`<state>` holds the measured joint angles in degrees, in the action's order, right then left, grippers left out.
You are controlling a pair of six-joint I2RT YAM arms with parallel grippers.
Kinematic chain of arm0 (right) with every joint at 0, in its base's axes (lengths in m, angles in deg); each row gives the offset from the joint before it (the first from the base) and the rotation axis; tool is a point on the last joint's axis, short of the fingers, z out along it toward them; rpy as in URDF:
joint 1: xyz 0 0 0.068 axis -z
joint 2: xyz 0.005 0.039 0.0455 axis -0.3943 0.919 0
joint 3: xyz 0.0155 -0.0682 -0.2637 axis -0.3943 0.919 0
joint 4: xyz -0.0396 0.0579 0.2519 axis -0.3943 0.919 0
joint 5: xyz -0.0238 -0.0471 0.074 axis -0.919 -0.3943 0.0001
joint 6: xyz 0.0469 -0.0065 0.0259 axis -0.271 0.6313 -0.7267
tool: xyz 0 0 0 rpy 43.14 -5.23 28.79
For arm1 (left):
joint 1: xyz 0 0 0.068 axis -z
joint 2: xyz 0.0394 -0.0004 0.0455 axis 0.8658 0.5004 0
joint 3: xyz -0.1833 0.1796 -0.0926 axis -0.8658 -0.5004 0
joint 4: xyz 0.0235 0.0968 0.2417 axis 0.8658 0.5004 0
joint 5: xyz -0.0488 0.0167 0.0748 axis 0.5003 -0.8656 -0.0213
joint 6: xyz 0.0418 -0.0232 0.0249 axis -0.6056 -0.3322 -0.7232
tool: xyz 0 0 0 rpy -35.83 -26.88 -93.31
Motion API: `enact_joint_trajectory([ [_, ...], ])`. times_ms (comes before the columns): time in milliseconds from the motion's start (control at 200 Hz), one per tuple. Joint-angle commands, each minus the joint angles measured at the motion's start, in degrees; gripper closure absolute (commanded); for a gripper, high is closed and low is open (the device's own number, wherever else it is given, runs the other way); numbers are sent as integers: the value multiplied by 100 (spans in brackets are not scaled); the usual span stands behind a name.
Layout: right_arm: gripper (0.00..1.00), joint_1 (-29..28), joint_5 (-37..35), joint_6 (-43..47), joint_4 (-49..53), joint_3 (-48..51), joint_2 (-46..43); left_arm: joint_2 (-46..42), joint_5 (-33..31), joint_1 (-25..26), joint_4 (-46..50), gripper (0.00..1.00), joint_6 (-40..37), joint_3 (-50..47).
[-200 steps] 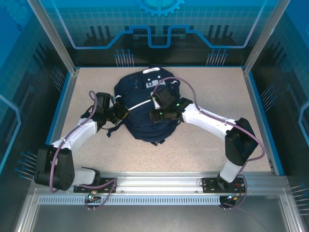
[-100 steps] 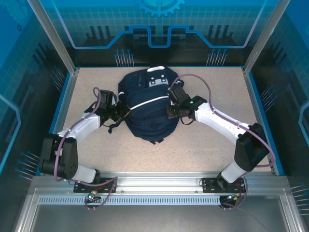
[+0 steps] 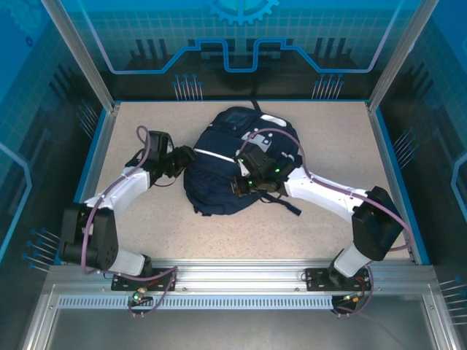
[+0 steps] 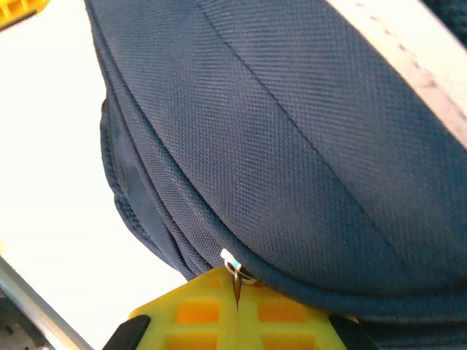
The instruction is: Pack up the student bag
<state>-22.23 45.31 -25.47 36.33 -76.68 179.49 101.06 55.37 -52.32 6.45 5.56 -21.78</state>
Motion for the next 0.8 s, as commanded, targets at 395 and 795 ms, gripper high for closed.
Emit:
enact_joint_trajectory([
  [395, 100, -72, 188, -1, -17, -325, 230, -414, 1218, 307, -1700, 50, 1547, -935],
  [795, 100, -71, 64, -24, 61, -321, 215, -885, 319, 540, -1091, 47, 1437, -948],
])
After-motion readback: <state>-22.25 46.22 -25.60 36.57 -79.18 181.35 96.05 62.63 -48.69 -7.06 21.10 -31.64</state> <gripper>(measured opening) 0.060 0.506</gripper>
